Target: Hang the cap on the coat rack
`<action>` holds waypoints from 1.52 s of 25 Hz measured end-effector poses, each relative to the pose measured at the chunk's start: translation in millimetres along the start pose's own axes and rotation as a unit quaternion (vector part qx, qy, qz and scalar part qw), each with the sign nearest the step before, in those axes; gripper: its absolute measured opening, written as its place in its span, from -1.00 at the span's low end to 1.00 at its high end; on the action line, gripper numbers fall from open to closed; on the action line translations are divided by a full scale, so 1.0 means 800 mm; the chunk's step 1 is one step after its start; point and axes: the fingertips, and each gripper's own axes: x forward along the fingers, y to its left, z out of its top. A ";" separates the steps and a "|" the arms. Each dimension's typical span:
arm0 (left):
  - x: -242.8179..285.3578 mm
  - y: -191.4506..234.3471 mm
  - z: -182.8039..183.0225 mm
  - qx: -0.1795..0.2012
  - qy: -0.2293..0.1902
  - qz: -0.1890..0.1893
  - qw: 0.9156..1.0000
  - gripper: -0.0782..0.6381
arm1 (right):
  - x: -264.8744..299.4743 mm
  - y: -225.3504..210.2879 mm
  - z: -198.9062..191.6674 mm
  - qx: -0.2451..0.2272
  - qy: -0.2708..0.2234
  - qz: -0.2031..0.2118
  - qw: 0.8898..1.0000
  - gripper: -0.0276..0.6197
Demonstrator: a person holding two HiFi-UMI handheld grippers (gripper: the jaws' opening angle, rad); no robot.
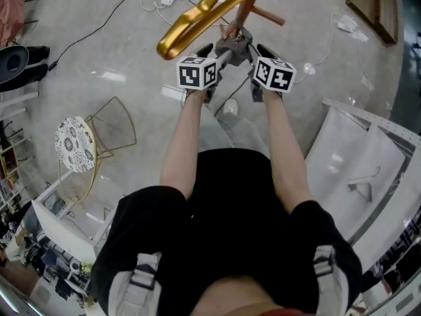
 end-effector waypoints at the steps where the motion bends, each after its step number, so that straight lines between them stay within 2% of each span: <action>1: -0.011 -0.001 0.000 -0.017 -0.014 0.007 1.000 -0.06 | -0.005 0.001 0.002 0.015 -0.009 0.002 1.000 -0.60; 3: -0.033 -0.005 0.008 -0.049 -0.052 0.013 0.997 -0.06 | -0.018 0.002 0.019 0.041 -0.037 0.004 0.998 -0.60; 5: -0.050 -0.016 0.028 -0.060 -0.092 0.009 0.994 -0.07 | -0.037 0.000 0.048 0.061 -0.075 -0.004 0.995 -0.62; 7: -0.062 -0.041 0.049 -0.040 -0.115 -0.009 0.992 -0.07 | -0.063 -0.007 0.076 0.081 -0.116 -0.017 0.990 -0.64; 9: -0.073 -0.075 0.070 -0.003 -0.133 -0.031 0.991 -0.08 | -0.090 -0.008 0.103 0.082 -0.152 -0.022 0.985 -0.67; 12: -0.094 -0.122 0.107 0.043 -0.173 -0.046 0.983 -0.17 | -0.126 0.005 0.141 0.043 -0.196 -0.008 0.980 -0.74; 14: -0.107 -0.145 0.132 0.067 -0.199 -0.042 0.977 -0.37 | -0.153 0.016 0.169 0.004 -0.225 -0.009 0.974 -0.82; 16: -0.122 -0.162 0.160 0.091 -0.222 -0.028 0.970 -0.69 | -0.179 0.028 0.201 -0.032 -0.255 -0.011 0.966 -0.85; 17: -0.130 -0.170 0.174 0.101 -0.235 -0.022 0.967 -0.78 | -0.192 0.034 0.217 -0.049 -0.270 -0.008 0.962 -0.87; 22: -0.172 -0.215 0.224 0.141 -0.289 -0.011 0.947 -0.78 | -0.252 0.074 0.268 -0.119 -0.324 0.036 0.938 -0.93; 26: -0.199 -0.249 0.247 0.165 -0.322 -0.003 0.932 -0.78 | -0.281 0.114 0.289 -0.156 -0.347 0.068 0.922 -0.93; 30: -0.223 -0.264 0.266 0.181 -0.345 0.010 0.921 -0.78 | -0.293 0.148 0.296 -0.196 -0.345 0.078 0.915 -0.93; 33: -0.231 -0.269 0.270 0.182 -0.351 0.015 0.918 -0.78 | -0.297 0.161 0.293 -0.216 -0.338 0.087 0.912 -0.93; 38: -0.243 -0.272 0.272 0.182 -0.359 0.025 0.915 -0.78 | -0.301 0.170 0.295 -0.221 -0.337 0.093 0.910 -0.93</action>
